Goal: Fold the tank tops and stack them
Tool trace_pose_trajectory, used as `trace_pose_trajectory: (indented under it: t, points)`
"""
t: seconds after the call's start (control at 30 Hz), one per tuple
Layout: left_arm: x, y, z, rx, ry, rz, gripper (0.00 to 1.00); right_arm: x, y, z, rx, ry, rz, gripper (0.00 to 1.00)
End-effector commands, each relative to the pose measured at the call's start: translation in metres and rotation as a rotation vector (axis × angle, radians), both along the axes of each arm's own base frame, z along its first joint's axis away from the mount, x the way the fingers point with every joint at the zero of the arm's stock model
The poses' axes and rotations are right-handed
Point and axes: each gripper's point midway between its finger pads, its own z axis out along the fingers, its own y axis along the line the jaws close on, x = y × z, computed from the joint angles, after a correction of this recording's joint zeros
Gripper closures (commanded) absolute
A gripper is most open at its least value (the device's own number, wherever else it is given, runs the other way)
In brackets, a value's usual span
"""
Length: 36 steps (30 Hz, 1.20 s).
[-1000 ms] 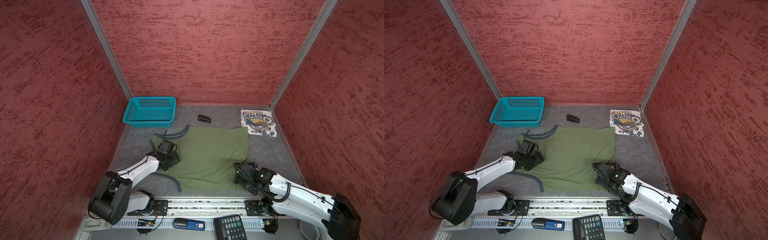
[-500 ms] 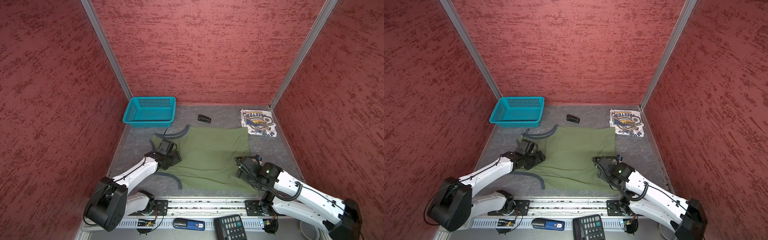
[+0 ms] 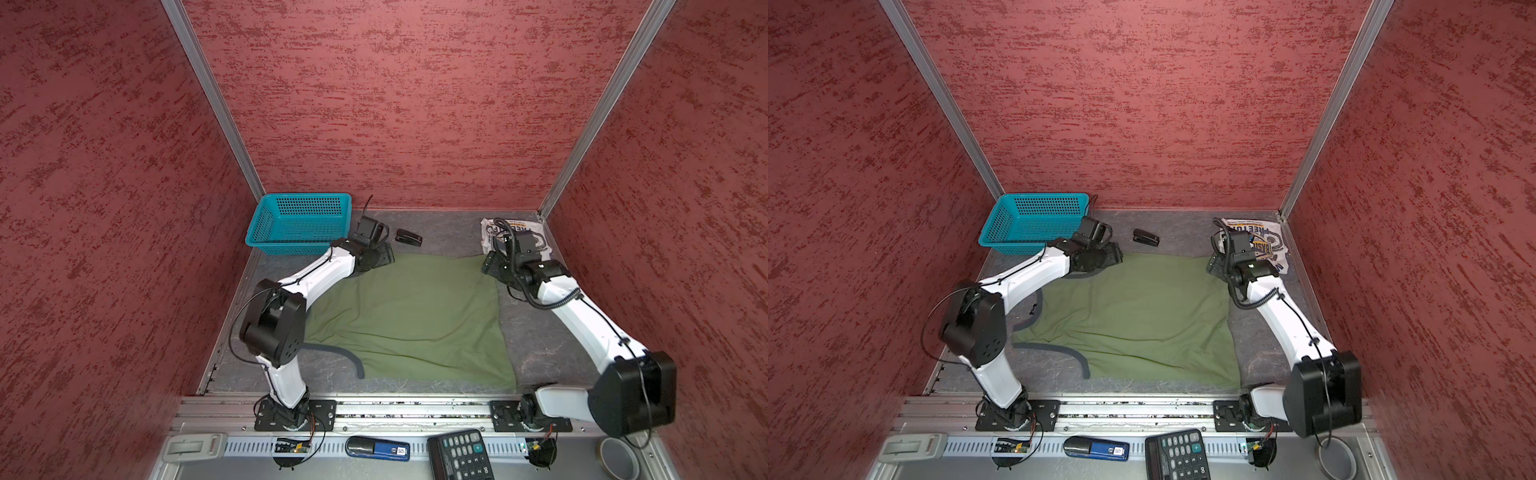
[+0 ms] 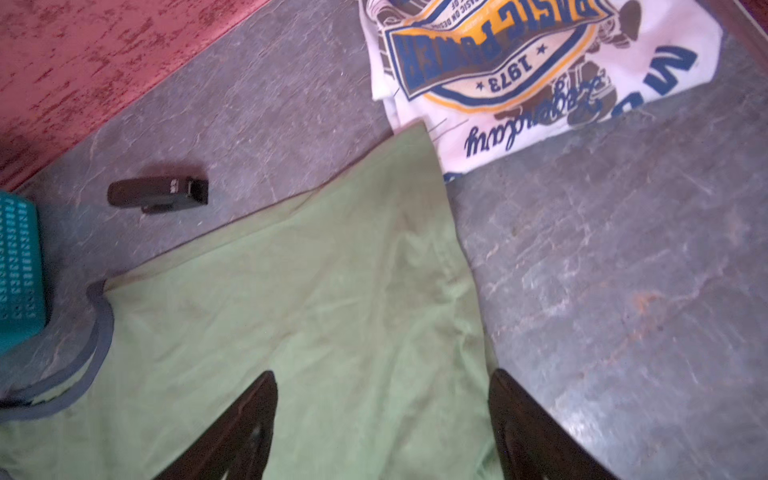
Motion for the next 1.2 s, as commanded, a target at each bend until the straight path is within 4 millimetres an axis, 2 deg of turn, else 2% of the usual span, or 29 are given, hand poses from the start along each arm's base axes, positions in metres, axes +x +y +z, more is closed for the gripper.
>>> trace_pose_trajectory:
  t: [0.0,0.17,0.33,0.43,0.57,0.77,0.97,1.17]
  points:
    - [0.025,0.013,-0.014,0.084,0.017,0.008,0.22,0.039,-0.006,-0.006,0.028,-0.036,0.08,0.2]
    - [0.058,0.009,-0.04,0.113,0.048,-0.005,0.26,0.068,-0.025,-0.024,0.053,-0.027,0.049,0.22]
    - [0.074,0.0,-0.066,0.108,0.088,-0.023,0.34,0.088,-0.046,-0.044,0.053,-0.001,0.008,0.25]
    - [0.081,-0.001,-0.078,0.109,0.104,-0.016,0.42,0.099,-0.048,-0.056,0.057,0.023,0.007,0.26]
    - [0.089,0.0,-0.085,0.103,0.112,-0.009,0.55,0.11,-0.045,-0.069,0.075,0.046,0.014,0.28]
    - [0.096,0.002,-0.083,0.106,0.099,-0.003,0.75,0.117,-0.048,-0.082,0.067,0.069,0.01,0.31]
    - [0.104,0.009,-0.068,0.099,0.065,0.021,0.92,0.119,-0.043,-0.088,0.088,0.081,0.037,0.4]
    - [0.103,0.014,-0.046,0.066,0.009,0.039,0.95,0.125,-0.051,-0.096,0.049,0.106,0.011,0.41]
